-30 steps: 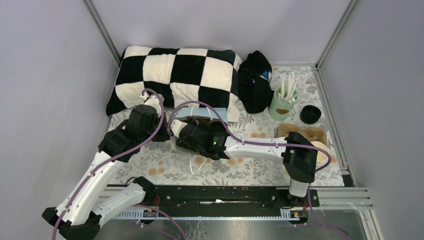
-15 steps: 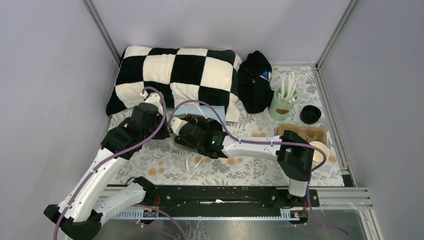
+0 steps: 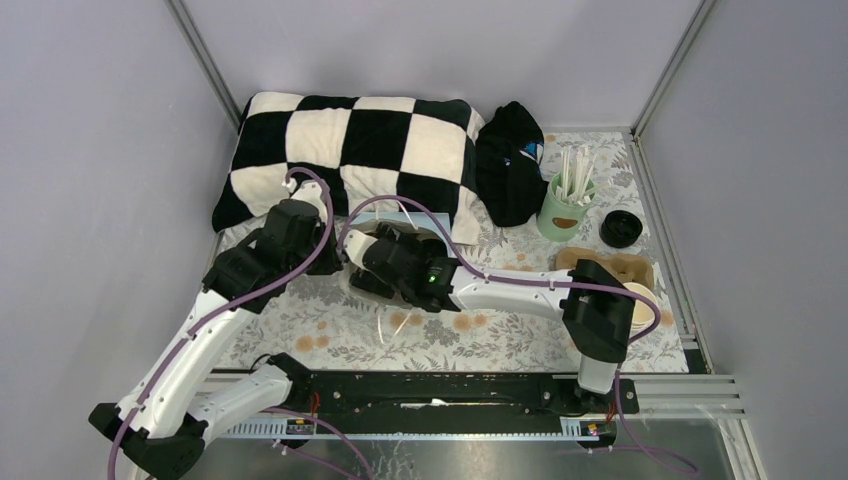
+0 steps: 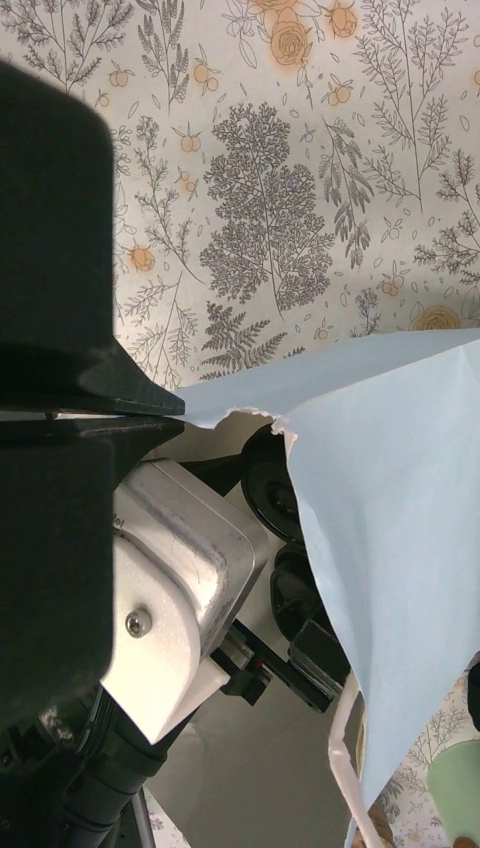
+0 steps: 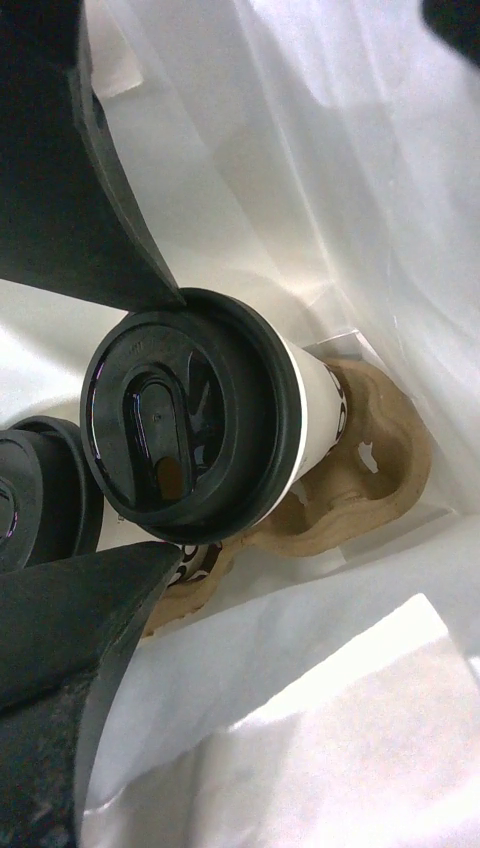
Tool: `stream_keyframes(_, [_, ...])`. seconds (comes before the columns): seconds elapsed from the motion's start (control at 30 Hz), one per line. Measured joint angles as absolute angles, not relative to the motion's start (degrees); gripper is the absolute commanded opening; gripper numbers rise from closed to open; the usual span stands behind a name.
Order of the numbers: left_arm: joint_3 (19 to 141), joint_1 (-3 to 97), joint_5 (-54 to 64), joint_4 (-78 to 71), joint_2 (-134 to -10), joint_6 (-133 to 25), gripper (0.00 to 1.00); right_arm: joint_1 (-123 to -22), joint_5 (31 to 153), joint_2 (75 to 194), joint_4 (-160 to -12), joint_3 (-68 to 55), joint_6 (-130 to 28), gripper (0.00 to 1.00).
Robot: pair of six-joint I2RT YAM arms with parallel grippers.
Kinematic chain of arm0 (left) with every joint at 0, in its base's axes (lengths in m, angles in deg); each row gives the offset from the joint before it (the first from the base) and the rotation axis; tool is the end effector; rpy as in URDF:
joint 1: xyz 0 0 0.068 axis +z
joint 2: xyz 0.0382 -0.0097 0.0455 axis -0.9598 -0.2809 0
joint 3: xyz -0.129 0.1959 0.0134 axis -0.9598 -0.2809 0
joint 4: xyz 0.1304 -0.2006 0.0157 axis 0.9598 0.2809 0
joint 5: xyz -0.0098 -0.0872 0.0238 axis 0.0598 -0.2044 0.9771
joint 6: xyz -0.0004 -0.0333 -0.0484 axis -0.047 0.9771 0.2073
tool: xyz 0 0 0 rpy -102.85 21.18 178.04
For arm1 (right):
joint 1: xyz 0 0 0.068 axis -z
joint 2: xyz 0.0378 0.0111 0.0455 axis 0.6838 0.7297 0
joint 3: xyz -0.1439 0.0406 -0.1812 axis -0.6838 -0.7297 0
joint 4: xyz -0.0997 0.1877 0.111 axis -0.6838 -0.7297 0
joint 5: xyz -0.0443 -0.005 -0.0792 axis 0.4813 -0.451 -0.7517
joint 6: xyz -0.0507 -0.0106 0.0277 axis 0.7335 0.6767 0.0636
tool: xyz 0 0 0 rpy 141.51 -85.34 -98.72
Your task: Pack the takeout coffee
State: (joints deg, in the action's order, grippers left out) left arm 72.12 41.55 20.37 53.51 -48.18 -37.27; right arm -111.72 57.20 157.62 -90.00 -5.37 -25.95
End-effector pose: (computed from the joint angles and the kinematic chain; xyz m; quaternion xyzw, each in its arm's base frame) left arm 0.1469 -0.0860 0.3193 0.0061 0.9117 -0.1555 0.3803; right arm 0.1619 0.3593 0.2255 -0.4990 0.6962 0.0156 0.5158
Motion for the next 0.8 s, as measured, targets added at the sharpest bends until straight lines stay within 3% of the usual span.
stream_keyframes(0.07, [73.1,41.5,20.2,54.1,-49.0,-37.1,0.0,-111.7,57.6,157.4,-90.3,-5.4,-26.0,0.99])
stream_keyframes(0.8, [77.6,41.6,14.3,57.2,-53.1,-34.4,0.0,-110.8,63.1,153.3,-98.8,-5.4,-28.9,1.0])
